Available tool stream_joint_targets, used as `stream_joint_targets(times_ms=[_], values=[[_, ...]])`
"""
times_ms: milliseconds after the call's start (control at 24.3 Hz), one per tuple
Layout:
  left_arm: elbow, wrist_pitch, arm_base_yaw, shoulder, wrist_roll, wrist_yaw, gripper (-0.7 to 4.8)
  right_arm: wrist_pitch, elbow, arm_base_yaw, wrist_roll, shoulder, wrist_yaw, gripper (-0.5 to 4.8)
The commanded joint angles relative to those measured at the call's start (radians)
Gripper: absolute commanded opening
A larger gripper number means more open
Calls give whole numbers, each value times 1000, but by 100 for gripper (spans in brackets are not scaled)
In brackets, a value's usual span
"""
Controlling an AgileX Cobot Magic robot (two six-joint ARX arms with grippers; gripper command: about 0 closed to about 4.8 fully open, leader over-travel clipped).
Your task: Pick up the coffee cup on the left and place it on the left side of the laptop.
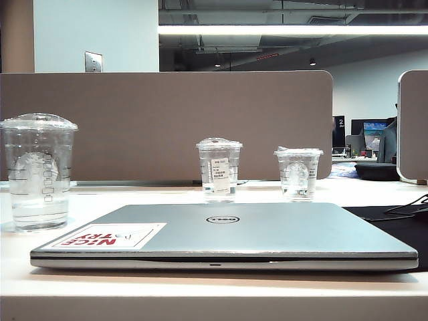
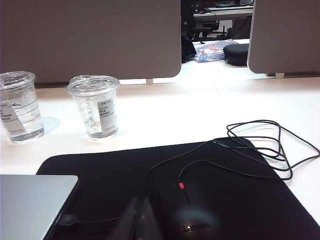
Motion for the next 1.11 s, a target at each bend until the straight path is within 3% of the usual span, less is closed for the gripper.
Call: stream_joint_targets(times_ms=[41,863,945,1028,1110], values=[[2,-11,1,-4,1,8,-5,18,-4,1,0,-2,1,-5],[2,-66,2,-5,5,-14,-5,18,-4,1,0,-2,1,-5],[2,-159,2,-63,15,-23,-5,18,-4,1,0,-2,1,-5],[2,-365,2,-184,79,-35,-5,18,-4,1,0,-2,1,-5],[3,-637,2,-353,88,-97,-5,18,-4,1,0,-2,1,-5]])
